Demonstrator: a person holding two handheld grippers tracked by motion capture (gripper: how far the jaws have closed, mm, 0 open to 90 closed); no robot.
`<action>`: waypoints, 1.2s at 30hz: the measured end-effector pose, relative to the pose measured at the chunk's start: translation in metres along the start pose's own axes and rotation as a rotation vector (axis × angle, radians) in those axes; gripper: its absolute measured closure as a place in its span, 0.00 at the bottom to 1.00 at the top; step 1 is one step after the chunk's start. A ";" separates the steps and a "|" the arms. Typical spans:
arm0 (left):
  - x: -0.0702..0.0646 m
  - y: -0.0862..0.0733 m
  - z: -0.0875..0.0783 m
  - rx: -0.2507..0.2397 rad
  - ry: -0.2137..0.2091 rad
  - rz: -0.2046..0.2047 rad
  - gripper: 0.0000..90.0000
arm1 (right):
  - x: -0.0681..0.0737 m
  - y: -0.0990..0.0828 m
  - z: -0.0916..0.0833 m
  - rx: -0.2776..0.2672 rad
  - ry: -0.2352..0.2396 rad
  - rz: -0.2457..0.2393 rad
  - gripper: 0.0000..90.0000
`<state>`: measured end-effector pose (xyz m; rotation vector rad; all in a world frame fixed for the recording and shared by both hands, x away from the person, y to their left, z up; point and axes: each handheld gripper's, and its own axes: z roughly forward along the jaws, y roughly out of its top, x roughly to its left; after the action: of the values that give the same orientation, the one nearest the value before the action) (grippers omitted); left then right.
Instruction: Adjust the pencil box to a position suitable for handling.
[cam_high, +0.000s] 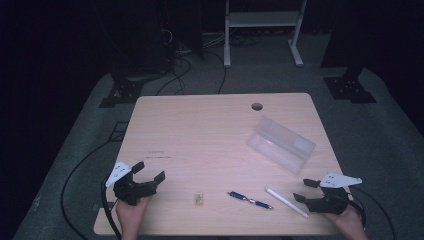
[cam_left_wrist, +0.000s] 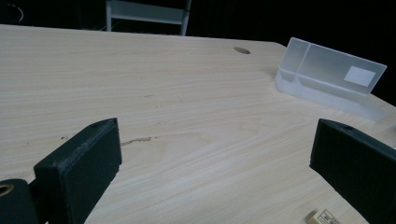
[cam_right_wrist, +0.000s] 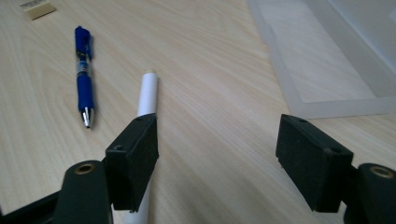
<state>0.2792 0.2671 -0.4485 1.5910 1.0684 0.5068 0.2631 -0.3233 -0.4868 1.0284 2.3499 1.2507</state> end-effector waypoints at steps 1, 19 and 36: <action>0.000 0.000 0.000 0.000 -0.001 0.002 0.01 | -0.001 0.001 0.000 -0.001 -0.006 0.000 0.32; 0.004 -0.001 -0.008 -0.026 0.007 -0.022 0.01 | 0.001 0.033 0.011 0.009 -0.031 -0.031 0.31; 0.006 -0.001 -0.012 -0.045 0.016 -0.027 0.01 | -0.007 0.070 0.027 0.036 0.003 -0.040 0.29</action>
<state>0.2725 0.2783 -0.4467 1.5331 1.0819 0.5227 0.3143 -0.2862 -0.4465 0.9860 2.3914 1.2004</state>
